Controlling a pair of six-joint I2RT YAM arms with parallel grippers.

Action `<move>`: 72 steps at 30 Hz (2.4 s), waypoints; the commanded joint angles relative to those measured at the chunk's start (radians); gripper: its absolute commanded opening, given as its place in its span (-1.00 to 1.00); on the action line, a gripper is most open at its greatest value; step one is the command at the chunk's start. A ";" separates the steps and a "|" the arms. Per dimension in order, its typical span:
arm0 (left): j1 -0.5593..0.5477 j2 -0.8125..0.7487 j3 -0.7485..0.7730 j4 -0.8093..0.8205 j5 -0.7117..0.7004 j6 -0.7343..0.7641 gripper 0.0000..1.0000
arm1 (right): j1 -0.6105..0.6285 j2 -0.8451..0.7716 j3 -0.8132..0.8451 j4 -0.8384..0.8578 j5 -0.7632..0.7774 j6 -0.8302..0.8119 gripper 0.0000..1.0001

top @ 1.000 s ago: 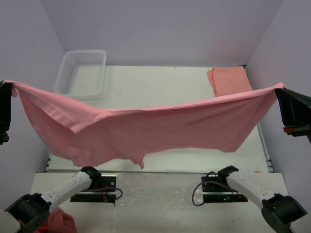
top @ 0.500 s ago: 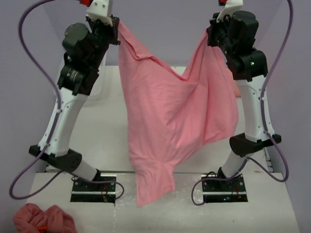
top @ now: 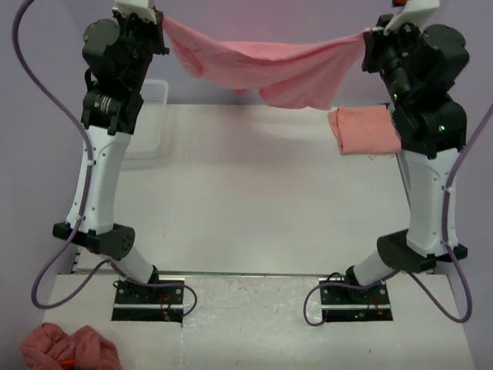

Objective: Fold and stack the t-shirts
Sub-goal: Flatten out the tshirt

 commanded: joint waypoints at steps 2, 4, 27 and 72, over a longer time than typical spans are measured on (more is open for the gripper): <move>-0.024 -0.274 -0.120 0.099 -0.025 0.037 -1.00 | 0.031 -0.216 -0.118 0.065 0.042 -0.049 -1.00; -0.061 -0.326 -0.170 0.077 -0.048 0.047 -1.00 | 0.054 -0.281 -0.190 0.065 0.063 -0.055 -1.00; -0.012 -0.054 0.004 0.023 -0.005 -0.031 -1.00 | 0.132 0.042 0.089 0.042 0.105 -0.130 -1.00; -0.047 -0.649 -0.216 -0.214 0.203 -0.208 -1.00 | 0.390 -0.562 -0.423 -0.106 0.309 -0.022 -1.00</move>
